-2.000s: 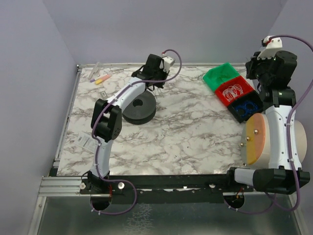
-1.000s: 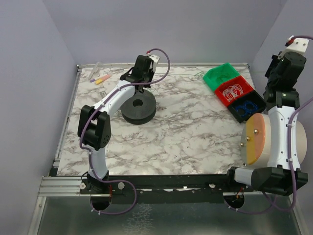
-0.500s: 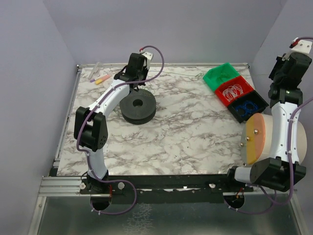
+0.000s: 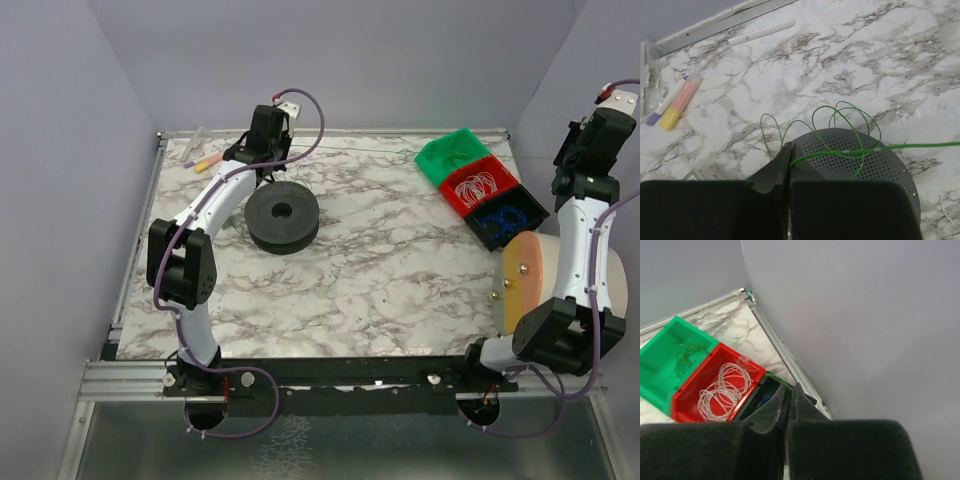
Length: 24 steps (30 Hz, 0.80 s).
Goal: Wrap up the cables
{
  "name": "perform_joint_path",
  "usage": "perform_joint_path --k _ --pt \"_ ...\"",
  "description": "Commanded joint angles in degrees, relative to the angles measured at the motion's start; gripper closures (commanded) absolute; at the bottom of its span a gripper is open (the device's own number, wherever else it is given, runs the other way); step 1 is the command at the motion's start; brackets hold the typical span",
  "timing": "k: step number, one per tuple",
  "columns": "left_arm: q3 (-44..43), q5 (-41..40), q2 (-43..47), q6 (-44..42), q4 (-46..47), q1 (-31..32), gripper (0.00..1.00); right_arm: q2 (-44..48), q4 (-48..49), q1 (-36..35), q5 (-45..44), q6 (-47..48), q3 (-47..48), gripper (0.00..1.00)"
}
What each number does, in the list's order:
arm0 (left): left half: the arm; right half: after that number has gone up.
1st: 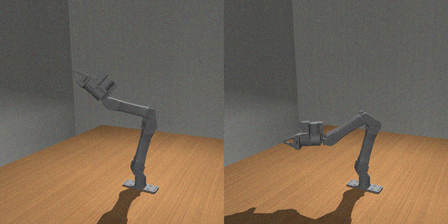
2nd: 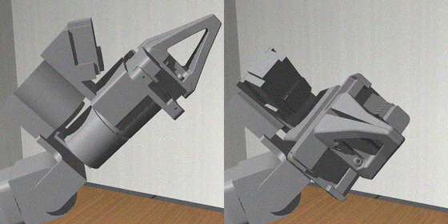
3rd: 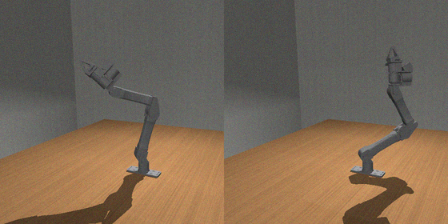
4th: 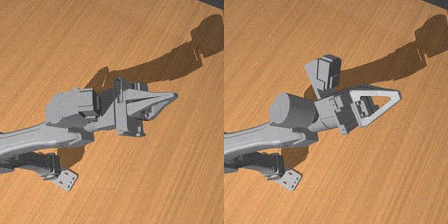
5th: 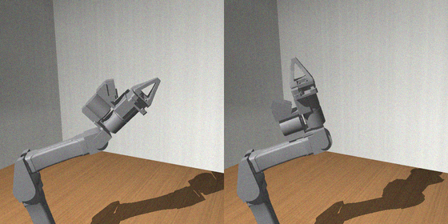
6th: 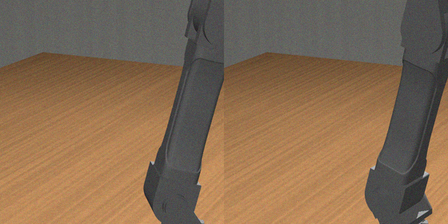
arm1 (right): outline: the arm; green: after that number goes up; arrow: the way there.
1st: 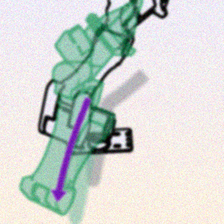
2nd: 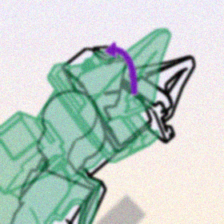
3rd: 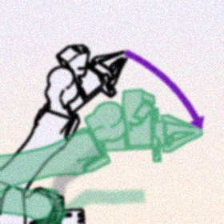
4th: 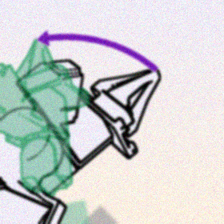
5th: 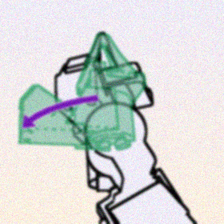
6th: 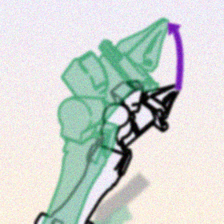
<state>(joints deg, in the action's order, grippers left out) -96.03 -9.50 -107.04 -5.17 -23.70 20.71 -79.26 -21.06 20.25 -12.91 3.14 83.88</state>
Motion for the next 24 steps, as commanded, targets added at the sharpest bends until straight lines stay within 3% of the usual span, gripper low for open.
perform_joint_path --k 1,20,24 --pt "-0.30 -2.14 2.02 0.51 -0.41 -3.58 1.00 -1.74 2.52 2.81 -2.70 1.92 -0.32 1.00" --pt "-1.47 -1.32 1.75 -0.04 -0.38 -8.66 1.00 -3.80 5.70 5.93 -1.60 4.49 -3.87 1.00" --pt "-1.21 2.22 1.75 0.53 -0.76 -8.63 1.00 -2.87 3.63 5.61 8.71 5.29 -4.60 0.99"
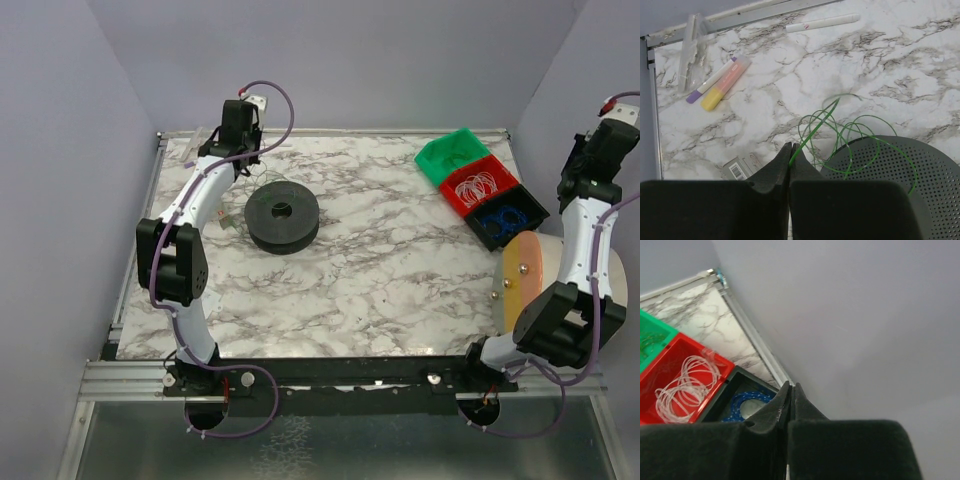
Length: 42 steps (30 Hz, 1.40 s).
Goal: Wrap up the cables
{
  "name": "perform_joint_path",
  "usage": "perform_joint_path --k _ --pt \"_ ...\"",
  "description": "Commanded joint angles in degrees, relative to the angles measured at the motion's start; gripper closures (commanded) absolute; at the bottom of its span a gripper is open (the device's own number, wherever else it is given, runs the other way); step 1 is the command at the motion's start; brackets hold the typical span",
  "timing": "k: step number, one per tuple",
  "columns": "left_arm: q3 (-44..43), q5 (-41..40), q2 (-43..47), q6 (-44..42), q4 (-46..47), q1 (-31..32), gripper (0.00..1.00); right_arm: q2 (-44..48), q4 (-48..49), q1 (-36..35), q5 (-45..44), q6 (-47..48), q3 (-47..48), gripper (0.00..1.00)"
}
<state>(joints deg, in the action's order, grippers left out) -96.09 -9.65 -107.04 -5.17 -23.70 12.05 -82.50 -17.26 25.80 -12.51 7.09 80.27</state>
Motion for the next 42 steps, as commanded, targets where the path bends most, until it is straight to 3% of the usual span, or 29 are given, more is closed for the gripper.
perform_joint_path --k 1,5,7,11,15,18,25,34,42 --pt "-1.12 3.53 1.75 0.81 -0.81 0.14 1.00 1.11 -0.27 -0.52 12.32 1.67 -1.49 0.99" --pt "-1.47 8.37 2.12 0.48 -1.61 1.71 1.00 4.83 0.55 -8.62 19.94 8.03 -4.80 0.96" --pt "-1.87 11.30 2.96 0.42 -1.77 2.73 1.00 6.03 -0.41 -13.00 25.54 10.84 -5.68 0.85" --pt "-3.90 18.27 5.34 0.68 -1.86 5.10 1.00 5.63 -3.71 -18.65 42.24 11.37 -4.11 0.53" --pt "-6.17 23.59 7.31 2.25 -1.87 7.69 1.00 3.27 -6.46 -26.30 50.76 13.56 -1.93 0.36" --pt "-7.16 24.60 7.87 4.03 -1.87 10.01 1.00 1.91 -8.58 -34.92 50.56 19.80 -2.88 0.28" --pt "-6.34 25.47 8.08 10.78 0.51 11.65 1.00 -2.82 -2.86 -46.31 44.55 24.98 -10.02 0.19" --pt "-6.00 28.78 7.39 17.69 4.05 11.68 1.00 -3.36 25.72 -46.97 43.34 12.43 -22.93 0.10" --pt "-6.61 31.19 6.74 21.46 5.60 11.68 1.00 -13.33 26.67 -46.98 47.69 -0.21 -16.37 0.10"
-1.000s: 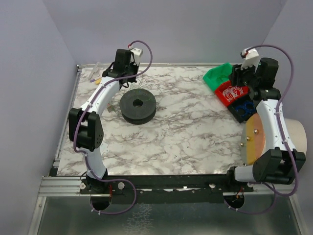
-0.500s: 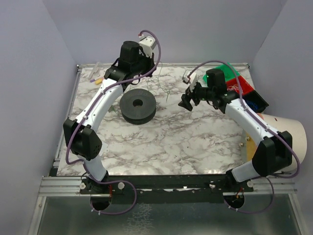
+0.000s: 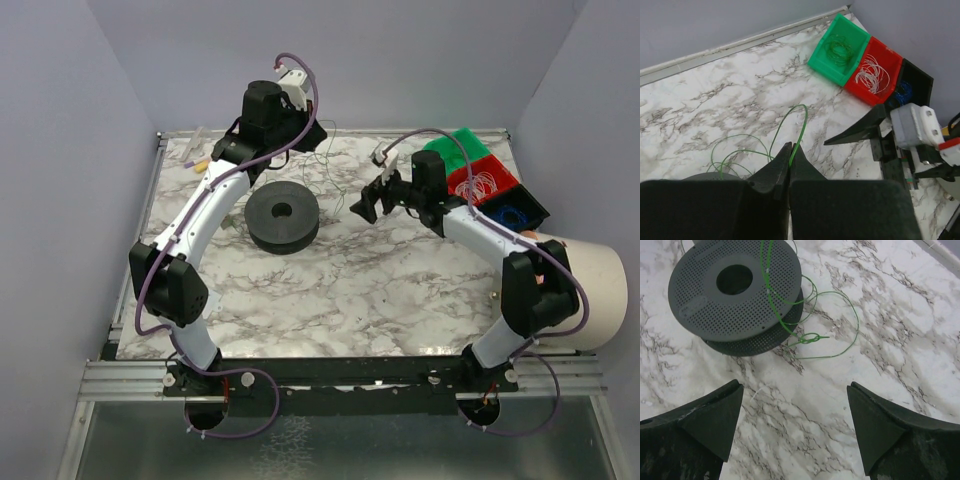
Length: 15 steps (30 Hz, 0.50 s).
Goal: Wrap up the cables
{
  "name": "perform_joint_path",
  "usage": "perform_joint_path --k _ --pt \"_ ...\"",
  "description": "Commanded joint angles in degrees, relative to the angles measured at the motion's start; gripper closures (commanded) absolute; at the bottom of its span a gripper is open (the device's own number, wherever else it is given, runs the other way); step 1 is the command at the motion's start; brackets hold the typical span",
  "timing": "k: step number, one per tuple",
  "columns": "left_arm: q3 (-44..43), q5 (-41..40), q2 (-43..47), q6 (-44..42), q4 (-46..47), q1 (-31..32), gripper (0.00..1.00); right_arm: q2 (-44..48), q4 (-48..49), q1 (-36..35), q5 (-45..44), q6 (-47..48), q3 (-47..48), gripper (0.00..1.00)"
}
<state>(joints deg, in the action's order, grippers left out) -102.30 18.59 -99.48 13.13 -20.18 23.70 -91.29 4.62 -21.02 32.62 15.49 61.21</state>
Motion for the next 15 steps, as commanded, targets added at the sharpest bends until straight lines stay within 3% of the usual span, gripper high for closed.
perform_joint_path --k 1,15 --pt "-0.29 3.04 -0.80 3.47 2.15 0.04 1.00 -5.77 4.74 -0.14 2.21 -10.23 3.73 0.10" --pt "2.19 5.10 0.30 5.94 5.16 0.03 1.00 -18.34 2.04 -0.17 1.95 -27.68 15.26 0.11"
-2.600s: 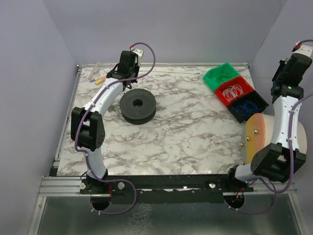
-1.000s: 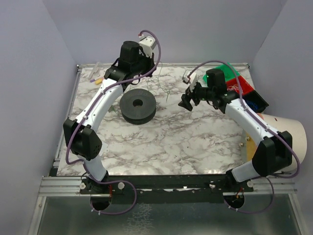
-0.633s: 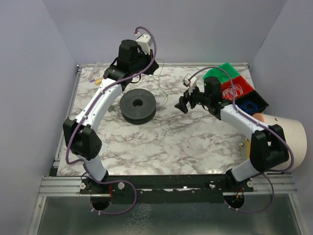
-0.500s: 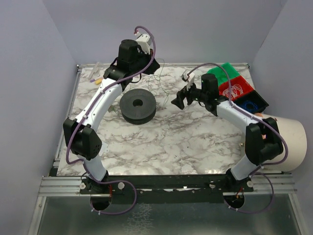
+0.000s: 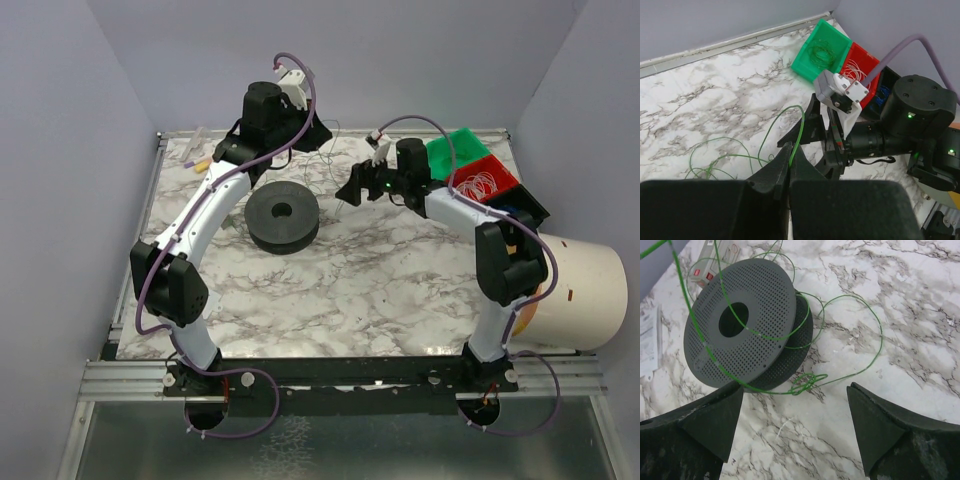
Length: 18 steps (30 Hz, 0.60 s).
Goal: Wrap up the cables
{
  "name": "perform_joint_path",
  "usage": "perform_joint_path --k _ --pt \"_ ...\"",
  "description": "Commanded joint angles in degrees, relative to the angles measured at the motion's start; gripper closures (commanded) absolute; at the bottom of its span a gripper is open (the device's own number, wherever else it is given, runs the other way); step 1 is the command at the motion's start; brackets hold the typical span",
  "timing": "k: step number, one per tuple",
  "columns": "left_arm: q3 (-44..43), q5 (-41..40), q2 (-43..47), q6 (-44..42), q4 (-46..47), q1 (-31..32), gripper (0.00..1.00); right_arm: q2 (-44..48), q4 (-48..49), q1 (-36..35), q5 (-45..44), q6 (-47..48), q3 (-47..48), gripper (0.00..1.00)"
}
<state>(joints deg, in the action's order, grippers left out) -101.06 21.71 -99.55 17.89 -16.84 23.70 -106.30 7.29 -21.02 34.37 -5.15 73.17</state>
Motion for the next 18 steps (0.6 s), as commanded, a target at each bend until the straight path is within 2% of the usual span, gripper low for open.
perform_joint_path --k 1,5,7,10,12,14,18 --pt "0.95 2.03 0.45 1.22 1.83 0.03 1.00 -4.16 -1.48 -0.14 -0.23 -7.95 4.44 0.11" --pt "1.08 2.34 0.88 1.62 2.07 0.03 1.00 -7.46 -5.16 -0.12 -3.55 -10.06 8.16 0.23" --pt "1.33 2.44 1.13 1.62 2.08 0.03 1.00 -8.16 -7.05 0.00 -7.01 -10.38 9.42 0.36" --pt "2.00 2.42 1.44 1.58 2.03 0.03 1.00 -7.53 -8.78 0.03 -12.93 -9.30 9.22 0.48" --pt "2.32 2.42 1.52 1.45 1.91 0.03 1.00 -6.53 -8.30 0.05 -16.05 -8.53 8.23 0.63" --pt "2.75 2.45 1.55 1.36 1.90 0.03 1.00 -5.26 -6.21 0.15 -17.54 -7.68 6.94 0.67" --pt "3.30 2.57 1.58 1.66 1.98 0.03 1.00 -4.17 -4.63 0.25 -17.87 -7.38 6.20 0.70"
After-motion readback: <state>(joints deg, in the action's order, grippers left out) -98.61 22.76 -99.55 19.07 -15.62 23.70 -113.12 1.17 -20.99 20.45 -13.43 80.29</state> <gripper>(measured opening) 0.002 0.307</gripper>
